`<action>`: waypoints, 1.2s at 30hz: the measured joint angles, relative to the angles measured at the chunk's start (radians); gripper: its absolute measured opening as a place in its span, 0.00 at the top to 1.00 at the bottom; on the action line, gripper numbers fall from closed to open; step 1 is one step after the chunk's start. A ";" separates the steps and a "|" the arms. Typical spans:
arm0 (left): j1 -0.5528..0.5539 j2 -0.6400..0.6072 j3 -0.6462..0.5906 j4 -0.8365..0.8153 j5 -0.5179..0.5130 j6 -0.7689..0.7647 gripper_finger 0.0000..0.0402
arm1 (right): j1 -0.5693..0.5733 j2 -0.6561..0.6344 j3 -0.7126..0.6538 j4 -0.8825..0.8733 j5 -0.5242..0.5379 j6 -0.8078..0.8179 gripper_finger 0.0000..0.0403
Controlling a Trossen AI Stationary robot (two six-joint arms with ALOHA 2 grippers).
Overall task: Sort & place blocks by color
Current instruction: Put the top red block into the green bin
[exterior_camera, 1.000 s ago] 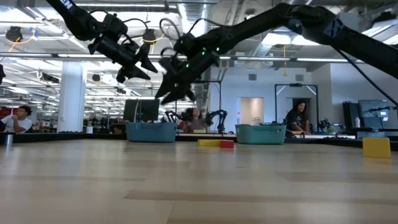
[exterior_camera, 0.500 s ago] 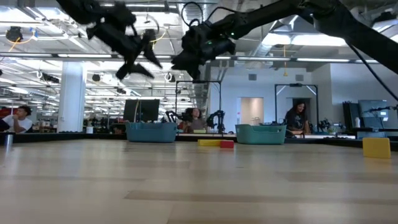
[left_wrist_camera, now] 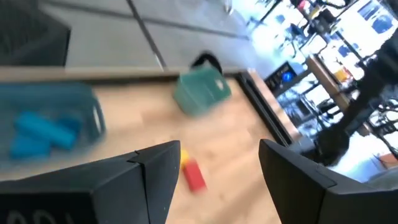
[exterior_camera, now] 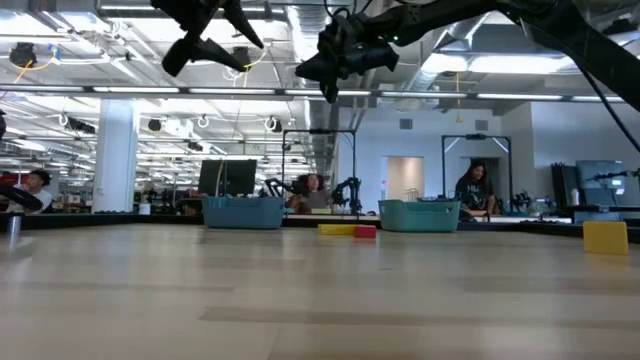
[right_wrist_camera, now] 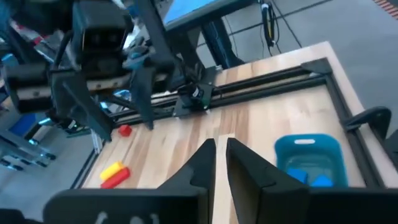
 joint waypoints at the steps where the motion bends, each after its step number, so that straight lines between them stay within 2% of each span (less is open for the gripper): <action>1: -0.041 0.007 0.000 -0.018 -0.032 -0.042 0.48 | 0.007 -0.001 0.000 -0.014 0.000 -0.001 0.86; 6: -0.194 0.006 0.000 -0.107 -0.202 -0.136 0.48 | 0.106 -0.022 0.000 -0.156 0.031 -0.104 0.88; 9: -0.234 -0.017 -0.002 -0.159 -0.248 -0.135 0.48 | 0.192 -0.030 -0.001 -0.210 0.075 -0.132 0.91; 13: -0.270 -0.052 -0.001 -0.244 -0.244 -0.092 0.48 | 0.309 -0.042 -0.001 -0.193 0.238 -0.114 0.96; 18: -0.360 -0.088 -0.006 -0.487 -0.238 -0.099 0.48 | 0.398 -0.016 -0.003 -0.239 0.267 -0.019 0.98; 21: -0.411 -0.126 -0.066 -0.582 -0.236 -0.135 0.48 | 0.443 -0.016 -0.081 -0.177 0.370 0.059 0.96; 25: -0.447 -0.212 -0.192 -0.506 -0.178 -0.156 0.48 | 0.501 -0.023 -0.183 -0.109 0.456 0.199 0.94; 33: -0.459 -0.359 -0.468 -0.224 0.037 -0.022 0.48 | 0.631 -0.027 -0.347 0.073 0.676 0.439 0.96; 36: -0.459 -0.389 -0.530 -0.179 0.081 -0.018 0.48 | 0.662 -0.027 -0.408 0.100 0.672 0.527 0.96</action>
